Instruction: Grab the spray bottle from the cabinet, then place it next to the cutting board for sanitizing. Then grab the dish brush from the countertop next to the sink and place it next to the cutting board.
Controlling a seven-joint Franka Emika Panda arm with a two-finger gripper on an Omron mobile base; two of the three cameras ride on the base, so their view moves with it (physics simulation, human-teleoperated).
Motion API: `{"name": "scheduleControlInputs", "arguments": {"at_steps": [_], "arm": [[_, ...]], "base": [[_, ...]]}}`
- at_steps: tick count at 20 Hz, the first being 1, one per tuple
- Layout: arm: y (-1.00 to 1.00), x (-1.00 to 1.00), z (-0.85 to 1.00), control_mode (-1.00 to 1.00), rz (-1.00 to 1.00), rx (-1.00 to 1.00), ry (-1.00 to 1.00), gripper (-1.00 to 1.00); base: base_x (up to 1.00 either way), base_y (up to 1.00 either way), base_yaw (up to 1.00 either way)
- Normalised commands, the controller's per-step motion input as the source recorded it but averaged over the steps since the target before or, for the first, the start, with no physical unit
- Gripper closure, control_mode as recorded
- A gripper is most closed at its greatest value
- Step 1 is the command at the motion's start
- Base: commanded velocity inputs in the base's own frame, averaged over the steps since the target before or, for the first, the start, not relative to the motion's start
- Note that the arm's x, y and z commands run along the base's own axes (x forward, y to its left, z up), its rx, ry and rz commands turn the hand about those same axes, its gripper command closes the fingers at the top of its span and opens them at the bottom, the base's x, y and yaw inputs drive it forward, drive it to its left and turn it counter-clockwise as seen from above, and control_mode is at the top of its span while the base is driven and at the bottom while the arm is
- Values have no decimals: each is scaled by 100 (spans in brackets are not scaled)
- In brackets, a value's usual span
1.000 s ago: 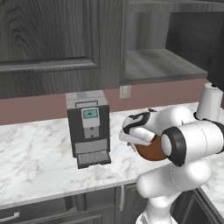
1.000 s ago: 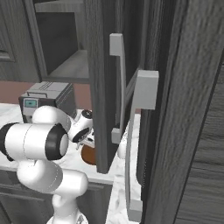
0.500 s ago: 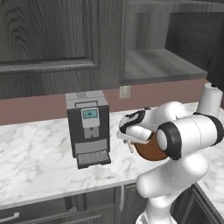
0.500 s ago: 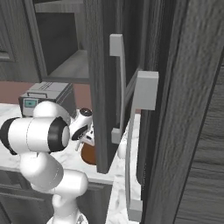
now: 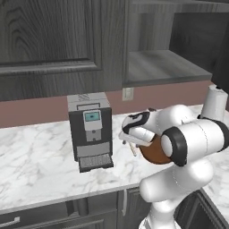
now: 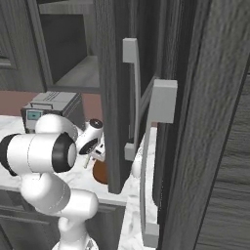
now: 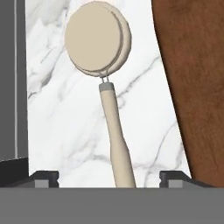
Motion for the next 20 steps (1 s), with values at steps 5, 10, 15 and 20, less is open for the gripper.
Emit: {"name": "scheduleControlInputs", "arguments": {"at_steps": [5,10,15,20], "arm": [[-2,-53,22,-100,0,6,-1,-100],[0,-68,50,-100,0,3,-3,-100],[8,-69,69,-100,-1,0,-4,-100],[3,-74,78,-100,-1,-2,-10,-100]], "base": [[0,0,0],[0,0,0],[0,0,0],[0,0,0]]}}
